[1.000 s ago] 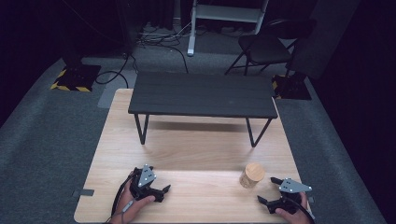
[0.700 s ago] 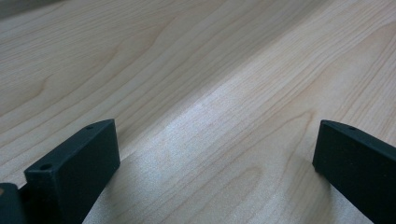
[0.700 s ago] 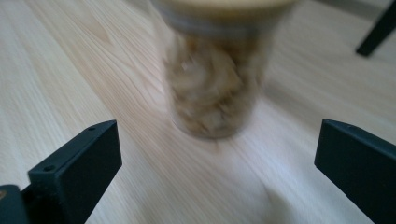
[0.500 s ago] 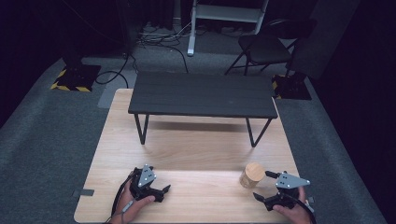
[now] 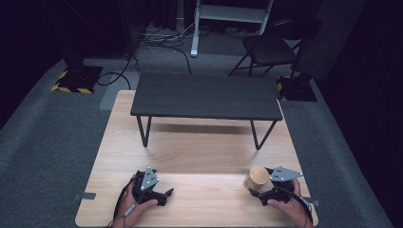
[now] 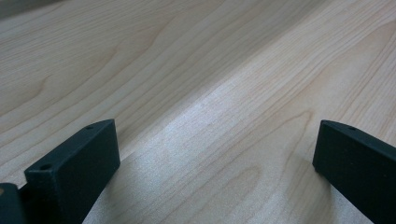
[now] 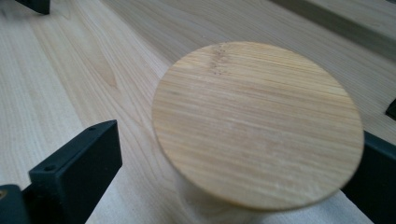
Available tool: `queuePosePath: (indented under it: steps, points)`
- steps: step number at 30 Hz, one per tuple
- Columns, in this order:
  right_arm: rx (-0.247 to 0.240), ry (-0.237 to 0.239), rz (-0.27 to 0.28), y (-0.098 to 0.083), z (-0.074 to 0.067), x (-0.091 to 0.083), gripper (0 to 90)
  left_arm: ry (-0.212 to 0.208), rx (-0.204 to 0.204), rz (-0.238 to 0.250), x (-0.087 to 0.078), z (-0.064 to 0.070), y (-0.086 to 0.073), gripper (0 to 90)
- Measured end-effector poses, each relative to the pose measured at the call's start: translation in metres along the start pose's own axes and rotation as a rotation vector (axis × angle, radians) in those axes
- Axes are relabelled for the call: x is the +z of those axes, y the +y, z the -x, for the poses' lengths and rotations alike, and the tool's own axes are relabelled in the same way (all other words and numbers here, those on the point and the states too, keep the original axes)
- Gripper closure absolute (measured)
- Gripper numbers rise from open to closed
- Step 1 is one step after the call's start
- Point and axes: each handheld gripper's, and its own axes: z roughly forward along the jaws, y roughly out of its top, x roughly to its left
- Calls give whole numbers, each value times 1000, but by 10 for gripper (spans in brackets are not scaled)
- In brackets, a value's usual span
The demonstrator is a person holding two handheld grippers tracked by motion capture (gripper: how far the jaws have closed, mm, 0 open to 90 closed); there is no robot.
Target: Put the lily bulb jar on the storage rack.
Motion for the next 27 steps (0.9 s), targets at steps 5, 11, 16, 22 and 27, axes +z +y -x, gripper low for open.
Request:
queuePosePath:
  steps: [5,11,16,22,27]
  points:
    - [19,-7,-8,2,2,8,50,-1,0,0,0,0,0,5]
    - [22,-13,-7,0,4,14,169,-2,1,0,0,0,0,5]
    - [19,-17,1,-3,3,16,243,-2,1,0,0,0,0,5]
    - [21,-17,-2,-1,3,16,246,-2,1,0,0,0,0,5]
    - [16,-13,-7,4,1,16,247,-2,1,0,0,0,0,5]
